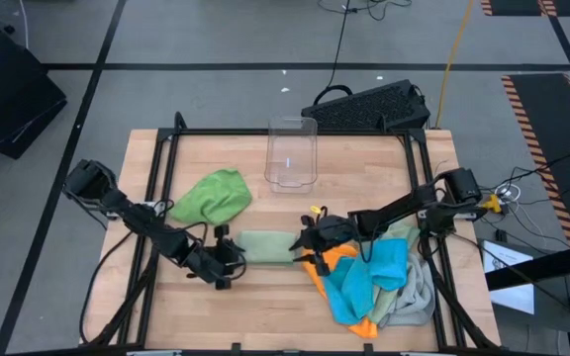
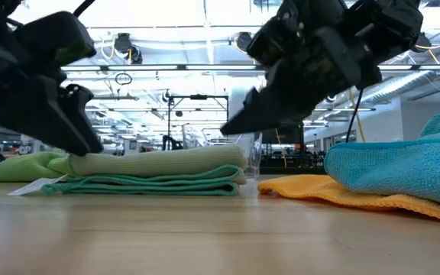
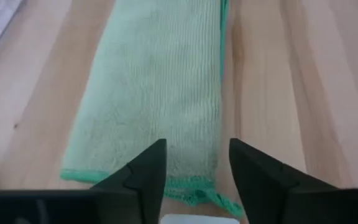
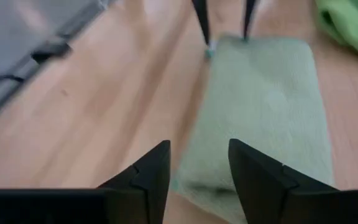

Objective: Fold microfiber towels
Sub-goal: Fold the left light green towel

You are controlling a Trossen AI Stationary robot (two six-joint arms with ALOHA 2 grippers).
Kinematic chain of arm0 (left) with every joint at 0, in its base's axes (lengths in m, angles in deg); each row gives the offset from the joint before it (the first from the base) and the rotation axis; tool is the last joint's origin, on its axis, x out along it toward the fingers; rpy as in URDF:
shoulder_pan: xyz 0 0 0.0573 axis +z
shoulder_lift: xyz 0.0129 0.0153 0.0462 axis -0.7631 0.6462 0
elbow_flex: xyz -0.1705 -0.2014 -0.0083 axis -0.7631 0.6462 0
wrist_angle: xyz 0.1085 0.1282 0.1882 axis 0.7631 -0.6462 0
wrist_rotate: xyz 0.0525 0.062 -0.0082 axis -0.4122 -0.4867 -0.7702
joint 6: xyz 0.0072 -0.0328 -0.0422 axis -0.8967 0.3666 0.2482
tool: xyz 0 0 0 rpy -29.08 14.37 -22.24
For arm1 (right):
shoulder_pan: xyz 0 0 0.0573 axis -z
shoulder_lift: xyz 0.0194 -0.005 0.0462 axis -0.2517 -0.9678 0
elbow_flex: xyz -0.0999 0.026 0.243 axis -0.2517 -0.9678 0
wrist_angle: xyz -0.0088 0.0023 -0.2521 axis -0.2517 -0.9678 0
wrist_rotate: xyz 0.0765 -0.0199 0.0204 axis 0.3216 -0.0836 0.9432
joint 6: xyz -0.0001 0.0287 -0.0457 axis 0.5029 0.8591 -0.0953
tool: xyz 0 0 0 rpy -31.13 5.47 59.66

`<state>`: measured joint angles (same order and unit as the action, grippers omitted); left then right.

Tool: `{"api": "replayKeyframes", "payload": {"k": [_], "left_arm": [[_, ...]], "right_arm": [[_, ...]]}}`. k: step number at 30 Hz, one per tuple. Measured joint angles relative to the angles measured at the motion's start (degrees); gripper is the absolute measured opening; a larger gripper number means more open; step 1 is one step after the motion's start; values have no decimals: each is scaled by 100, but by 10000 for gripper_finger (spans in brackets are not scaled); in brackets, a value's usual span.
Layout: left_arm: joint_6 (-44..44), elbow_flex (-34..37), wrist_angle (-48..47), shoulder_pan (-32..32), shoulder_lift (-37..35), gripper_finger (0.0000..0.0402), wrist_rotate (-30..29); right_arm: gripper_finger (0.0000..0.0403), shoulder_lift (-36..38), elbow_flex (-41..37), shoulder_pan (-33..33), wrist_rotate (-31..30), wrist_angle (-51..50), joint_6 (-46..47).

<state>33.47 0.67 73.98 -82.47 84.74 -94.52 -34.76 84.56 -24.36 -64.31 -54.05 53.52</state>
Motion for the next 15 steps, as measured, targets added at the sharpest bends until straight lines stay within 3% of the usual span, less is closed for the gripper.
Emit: {"api": "replayKeyframes", "payload": {"k": [6, 8, 11, 15], "left_arm": [[-485, -6, 466, 28, -486, 190, -748], [-655, 18, 901, 115, -436, 183, -950], [-669, 102, 1326, 312, -141, 165, -742], [-357, 180, 1410, 519, 434, 139, -704]], "right_arm": [[170, -184, 7, -1, 148, 1358, 24], [156, -411, 6, 15, 54, 1850, 145], [124, -768, 12, 45, -164, 2398, 274], [75, -1278, 192, 53, -195, 2448, 372]]}}
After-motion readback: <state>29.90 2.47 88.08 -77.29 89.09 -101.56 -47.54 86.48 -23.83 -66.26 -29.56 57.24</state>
